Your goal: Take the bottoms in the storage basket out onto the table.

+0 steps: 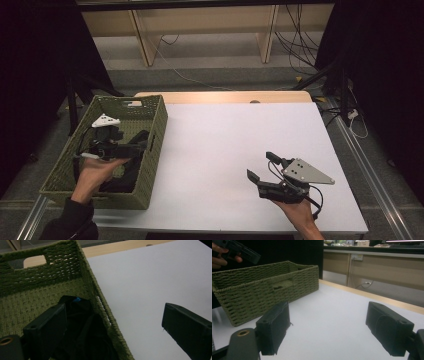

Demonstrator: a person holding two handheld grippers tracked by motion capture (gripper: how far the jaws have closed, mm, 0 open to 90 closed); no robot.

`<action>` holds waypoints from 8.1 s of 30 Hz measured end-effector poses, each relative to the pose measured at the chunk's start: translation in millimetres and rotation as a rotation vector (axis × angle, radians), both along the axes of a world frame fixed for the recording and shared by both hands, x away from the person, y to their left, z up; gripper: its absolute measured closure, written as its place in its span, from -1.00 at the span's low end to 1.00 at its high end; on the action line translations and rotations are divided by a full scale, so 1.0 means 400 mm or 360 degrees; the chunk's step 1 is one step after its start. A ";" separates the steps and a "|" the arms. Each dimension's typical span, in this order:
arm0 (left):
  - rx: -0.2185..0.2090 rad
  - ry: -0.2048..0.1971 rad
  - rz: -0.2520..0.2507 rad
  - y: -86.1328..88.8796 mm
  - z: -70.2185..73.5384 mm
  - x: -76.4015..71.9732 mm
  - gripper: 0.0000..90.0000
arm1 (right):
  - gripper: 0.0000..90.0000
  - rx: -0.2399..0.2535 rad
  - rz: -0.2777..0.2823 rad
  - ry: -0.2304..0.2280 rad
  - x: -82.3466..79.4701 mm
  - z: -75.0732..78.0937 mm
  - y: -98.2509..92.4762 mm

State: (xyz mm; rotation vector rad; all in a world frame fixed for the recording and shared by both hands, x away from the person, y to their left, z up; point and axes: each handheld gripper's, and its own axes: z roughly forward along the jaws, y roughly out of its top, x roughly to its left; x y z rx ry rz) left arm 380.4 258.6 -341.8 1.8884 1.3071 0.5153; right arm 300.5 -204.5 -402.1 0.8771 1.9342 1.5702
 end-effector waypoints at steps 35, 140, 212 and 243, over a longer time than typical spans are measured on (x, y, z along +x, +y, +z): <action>0.0250 0.0577 0.0020 0.059 -0.159 0.104 -0.80 | -0.55 -0.0025 0.0032 0.0000 -0.001 -0.002 0.008; -0.0198 0.0280 0.0038 0.109 -0.092 0.106 0.63 | -0.52 -0.0078 0.0076 -0.0008 -0.002 -0.009 0.020; -0.0496 -0.0252 -0.0032 0.038 0.105 0.044 0.64 | -0.52 -0.0076 0.0063 -0.0001 -0.002 -0.008 0.018; -0.0505 -0.0262 -0.0314 -0.107 0.153 0.053 0.65 | -0.52 -0.0063 0.0065 0.0008 0.003 -0.012 0.016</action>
